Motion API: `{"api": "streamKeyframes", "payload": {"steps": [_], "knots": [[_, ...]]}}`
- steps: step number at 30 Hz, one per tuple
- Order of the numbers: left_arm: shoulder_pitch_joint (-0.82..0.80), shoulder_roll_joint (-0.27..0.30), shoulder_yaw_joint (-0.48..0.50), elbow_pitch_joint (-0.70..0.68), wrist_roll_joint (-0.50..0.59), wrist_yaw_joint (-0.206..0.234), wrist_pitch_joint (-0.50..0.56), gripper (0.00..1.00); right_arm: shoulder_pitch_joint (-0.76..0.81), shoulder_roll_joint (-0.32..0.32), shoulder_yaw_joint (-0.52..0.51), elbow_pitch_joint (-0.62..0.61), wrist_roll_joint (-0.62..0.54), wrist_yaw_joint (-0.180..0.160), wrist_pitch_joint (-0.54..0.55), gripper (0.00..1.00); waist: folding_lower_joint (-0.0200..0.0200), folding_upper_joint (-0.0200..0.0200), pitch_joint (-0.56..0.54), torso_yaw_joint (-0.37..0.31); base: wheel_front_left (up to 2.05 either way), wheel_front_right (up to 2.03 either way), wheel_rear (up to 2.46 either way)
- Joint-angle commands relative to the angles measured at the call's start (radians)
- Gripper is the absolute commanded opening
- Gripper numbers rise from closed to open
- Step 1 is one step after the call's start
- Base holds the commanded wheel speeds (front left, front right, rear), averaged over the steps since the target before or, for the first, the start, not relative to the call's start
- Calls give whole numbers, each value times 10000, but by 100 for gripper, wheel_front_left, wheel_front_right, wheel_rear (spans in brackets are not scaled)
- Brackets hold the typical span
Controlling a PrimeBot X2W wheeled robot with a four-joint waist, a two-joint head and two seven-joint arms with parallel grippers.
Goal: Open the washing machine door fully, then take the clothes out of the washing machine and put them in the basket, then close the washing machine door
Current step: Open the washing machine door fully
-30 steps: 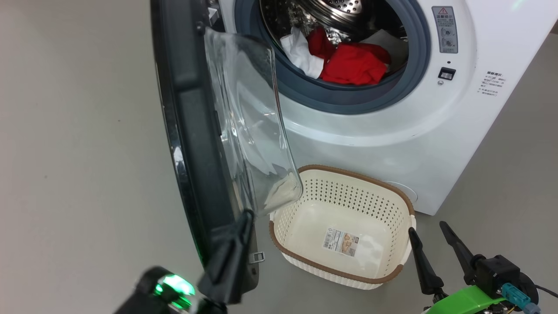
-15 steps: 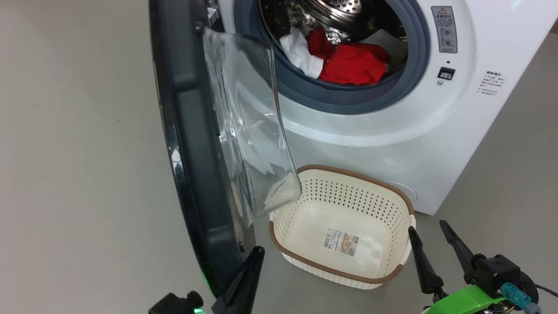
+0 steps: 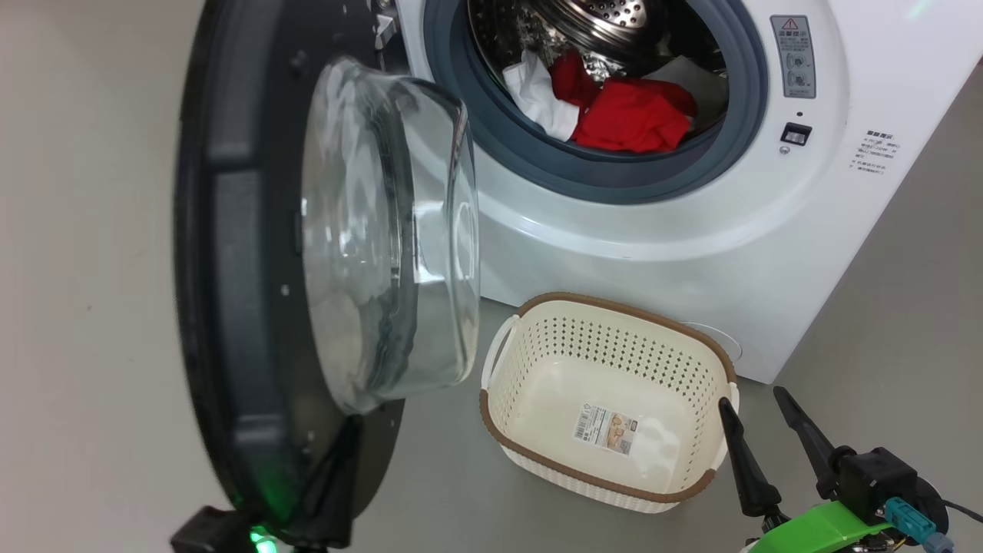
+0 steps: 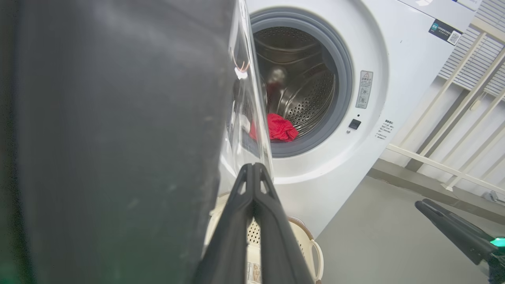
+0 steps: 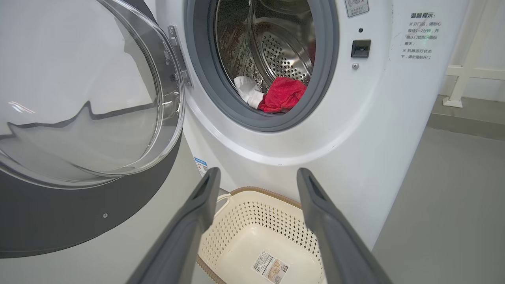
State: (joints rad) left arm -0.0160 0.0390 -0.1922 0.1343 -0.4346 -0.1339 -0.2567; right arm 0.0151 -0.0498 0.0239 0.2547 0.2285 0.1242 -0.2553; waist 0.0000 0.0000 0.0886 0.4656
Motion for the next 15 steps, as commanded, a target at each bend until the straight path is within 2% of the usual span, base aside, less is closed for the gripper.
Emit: {"api": "streamKeyframes", "payload": {"steps": [1,15], "knots": [[-149,112,668,-151,109,34,-51,0,-151,-5,275,-274,25,65,-65,100,0,0,12,10,0,0,0],[-793,247,3504,533,584,33,-51,0,-211,-5,373,-278,-16,65,-65,100,0,0,195,-126,0,0,0]]}}
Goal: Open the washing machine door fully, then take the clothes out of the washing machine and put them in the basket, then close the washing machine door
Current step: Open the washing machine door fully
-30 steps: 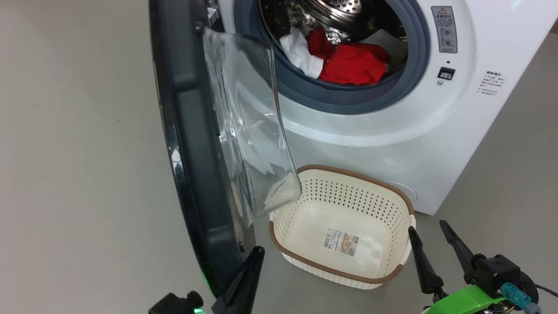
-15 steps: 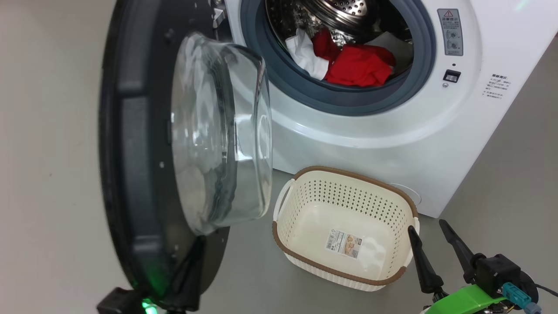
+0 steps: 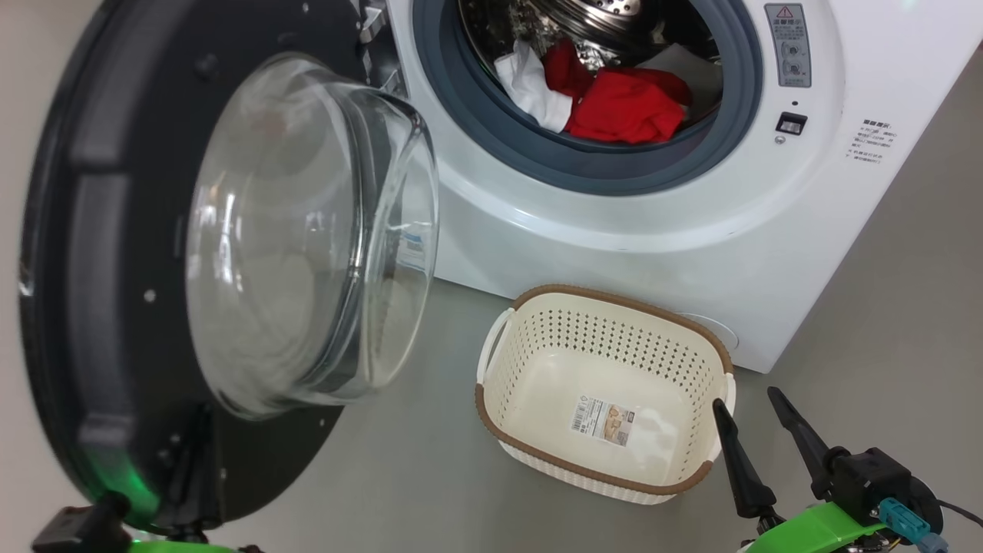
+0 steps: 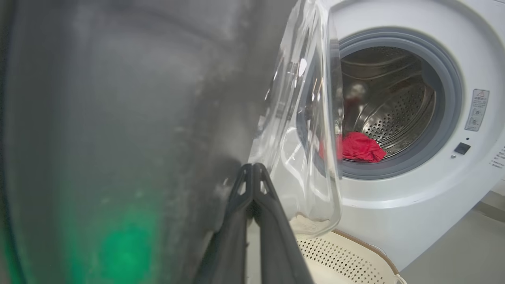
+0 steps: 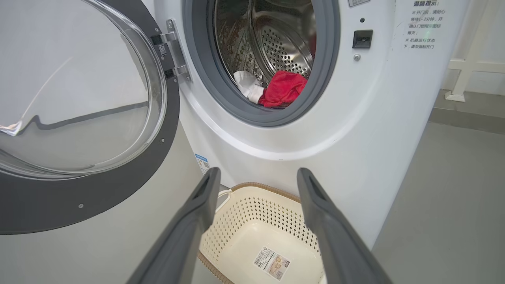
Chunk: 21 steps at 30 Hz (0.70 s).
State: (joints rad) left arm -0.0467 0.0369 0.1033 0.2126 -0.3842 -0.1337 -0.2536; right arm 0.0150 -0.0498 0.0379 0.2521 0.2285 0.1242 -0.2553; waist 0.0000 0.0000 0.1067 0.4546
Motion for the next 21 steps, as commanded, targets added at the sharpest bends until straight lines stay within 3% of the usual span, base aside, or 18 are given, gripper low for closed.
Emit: {"api": "streamKeyframes", "payload": {"steps": [1,21], "knots": [[-554,286,697,-202,123,31,-82,0,-208,-5,227,-251,-25,65,-65,100,0,0,31,-27,0,0,0],[-2407,1184,3472,1698,275,31,-82,0,-517,-110,202,-267,-305,65,-65,100,0,0,583,-338,0,0,0]]}}
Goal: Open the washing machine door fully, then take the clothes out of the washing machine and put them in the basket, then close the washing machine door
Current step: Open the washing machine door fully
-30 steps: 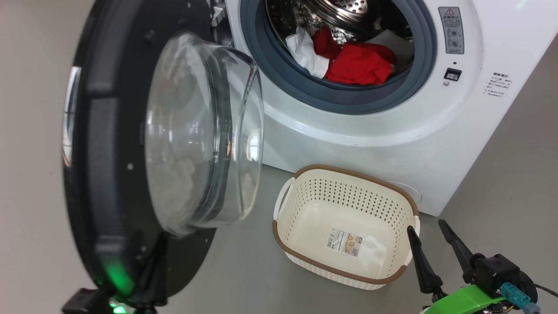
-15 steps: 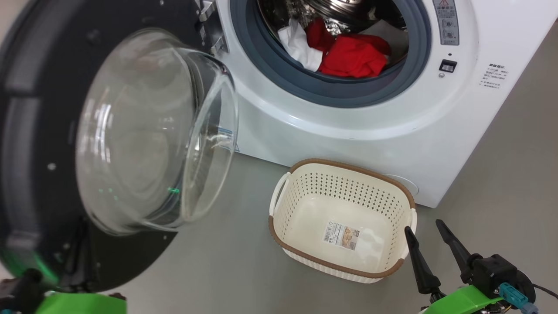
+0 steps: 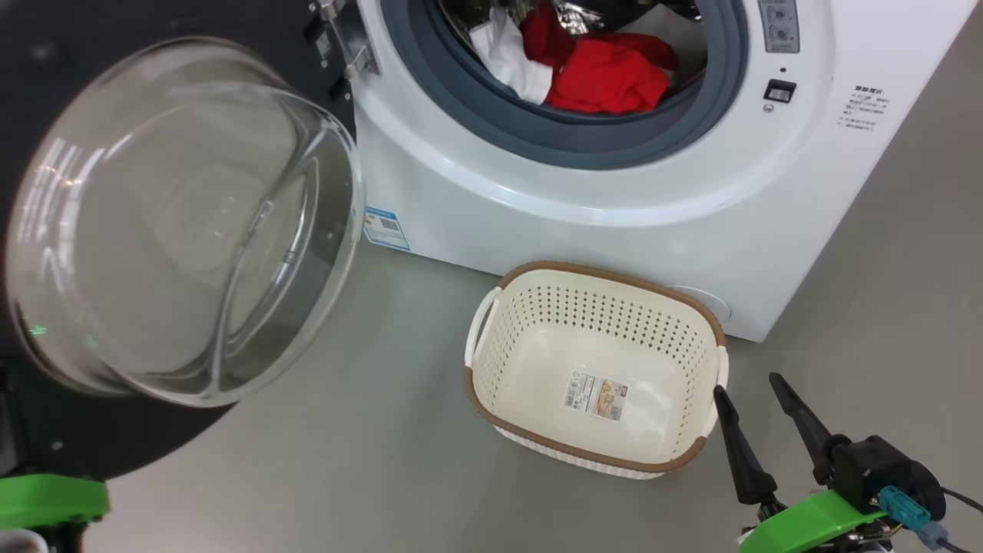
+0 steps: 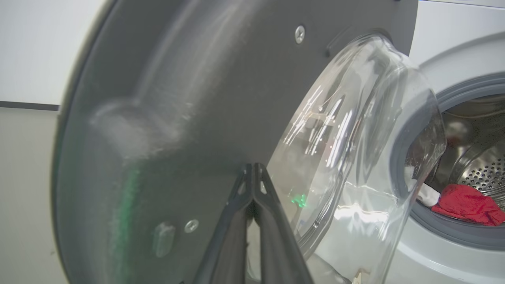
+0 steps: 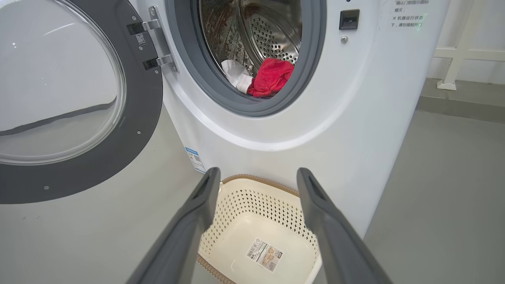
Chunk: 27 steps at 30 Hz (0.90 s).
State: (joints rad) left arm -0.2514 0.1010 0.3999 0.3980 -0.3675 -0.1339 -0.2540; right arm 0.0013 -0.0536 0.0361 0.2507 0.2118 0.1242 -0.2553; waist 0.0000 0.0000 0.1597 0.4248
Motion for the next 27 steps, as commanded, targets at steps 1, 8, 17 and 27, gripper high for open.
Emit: {"api": "streamKeyframes", "payload": {"steps": [1,8,17,27], "knots": [[-457,600,595,-37,130,33,-78,0,-405,-81,225,-251,-146,65,-65,100,0,0,88,-64,0,0,0],[-1291,1063,1260,864,321,33,-78,0,-587,-169,215,-269,-183,65,-65,100,0,0,377,-191,0,0,0],[-2191,1722,2014,2122,625,33,-78,0,-773,-224,235,-302,-247,65,-65,100,0,0,740,-420,0,0,0],[-2663,2016,2249,2849,881,33,-78,0,-821,-240,191,-345,-312,65,-65,100,0,0,888,-519,0,0,0]]}}
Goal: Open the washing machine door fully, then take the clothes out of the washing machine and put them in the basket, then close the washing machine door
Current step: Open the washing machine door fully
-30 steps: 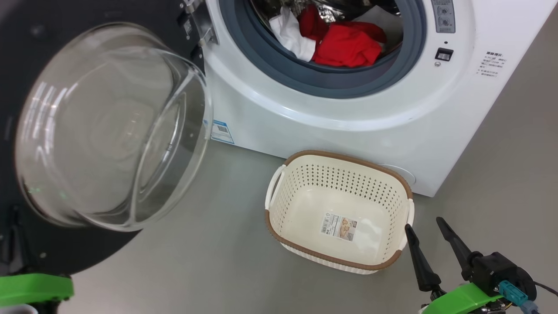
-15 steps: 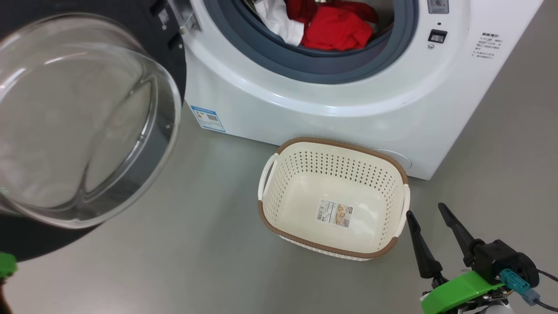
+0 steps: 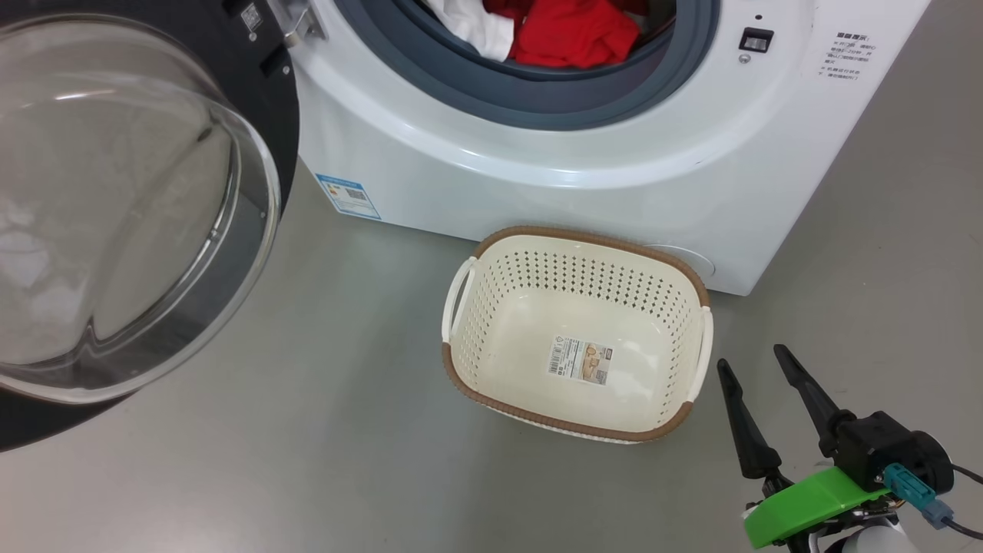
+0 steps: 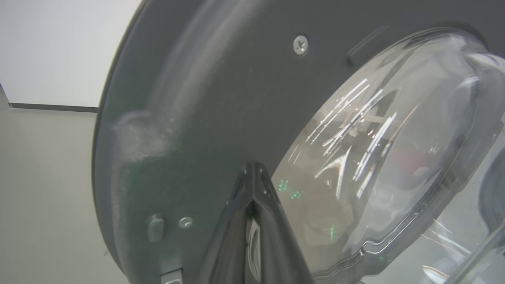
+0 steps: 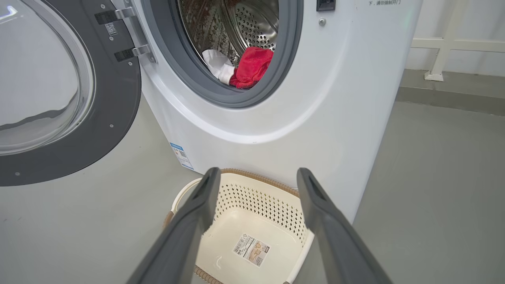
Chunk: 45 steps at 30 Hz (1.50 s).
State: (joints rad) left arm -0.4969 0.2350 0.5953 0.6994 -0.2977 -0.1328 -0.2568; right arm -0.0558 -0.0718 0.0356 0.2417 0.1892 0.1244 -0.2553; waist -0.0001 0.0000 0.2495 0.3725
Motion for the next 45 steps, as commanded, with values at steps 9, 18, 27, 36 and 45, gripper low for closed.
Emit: {"api": "streamKeyframes", "payload": {"steps": [9,18,27,36,45], "knots": [[-71,523,196,-227,165,21,-49,0,-264,-8,147,-223,-37,63,-65,100,1,0,-183,58,0,0,0],[679,204,-420,-710,-13,21,-49,0,-102,59,119,-228,53,63,-65,100,1,0,-583,96,0,0,0],[1588,-274,-1183,-1729,-373,21,-49,0,56,114,79,-280,156,63,-65,100,1,0,-888,96,0,0,0],[2612,-367,-2060,-3029,-938,21,-49,61,202,144,-51,-468,221,63,-65,100,1,0,-1136,-128,0,0,0],[3443,-578,-2785,-4031,-1281,21,-49,100,318,161,-185,-586,288,63,-65,100,1,0,-1228,-571,0,0,0]]}}
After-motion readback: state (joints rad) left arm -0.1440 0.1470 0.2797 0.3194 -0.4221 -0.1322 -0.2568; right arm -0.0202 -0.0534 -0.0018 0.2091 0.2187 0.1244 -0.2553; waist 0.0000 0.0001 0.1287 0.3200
